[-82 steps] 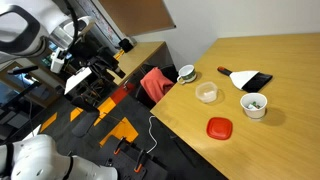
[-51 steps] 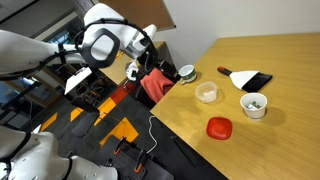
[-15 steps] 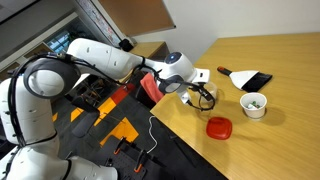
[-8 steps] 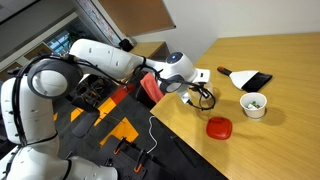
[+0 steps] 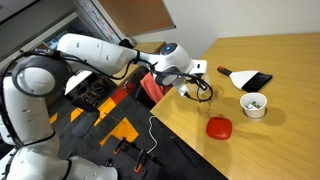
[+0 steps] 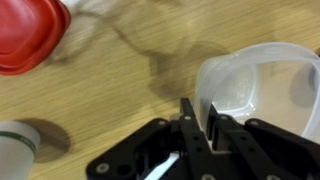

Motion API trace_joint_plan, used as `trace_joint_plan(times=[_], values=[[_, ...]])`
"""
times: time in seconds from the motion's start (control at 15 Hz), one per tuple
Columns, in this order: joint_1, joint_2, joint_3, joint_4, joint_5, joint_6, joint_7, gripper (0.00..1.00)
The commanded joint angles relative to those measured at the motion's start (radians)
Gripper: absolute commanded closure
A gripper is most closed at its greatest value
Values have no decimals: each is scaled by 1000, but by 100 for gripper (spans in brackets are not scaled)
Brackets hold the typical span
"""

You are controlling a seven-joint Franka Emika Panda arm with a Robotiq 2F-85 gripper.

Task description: Pick up the transparent bowl and move it to the right of the orange lid

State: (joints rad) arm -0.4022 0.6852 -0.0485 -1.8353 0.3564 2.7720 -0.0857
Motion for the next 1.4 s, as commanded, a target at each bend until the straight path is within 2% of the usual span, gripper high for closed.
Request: trace_joint_plan(times=[0.0, 0.4, 0.67, 1.07, 1.33], values=[[-32, -197, -6, -126, 12, -49, 16, 96], [-62, -415, -166, -263, -5, -154, 62, 96], [-108, -480, -272, -325, 9, -235, 50, 96], [-148, -459, -405, -379, -40, -254, 122, 96], [-167, -379, -432, -369, -34, -243, 189, 96]])
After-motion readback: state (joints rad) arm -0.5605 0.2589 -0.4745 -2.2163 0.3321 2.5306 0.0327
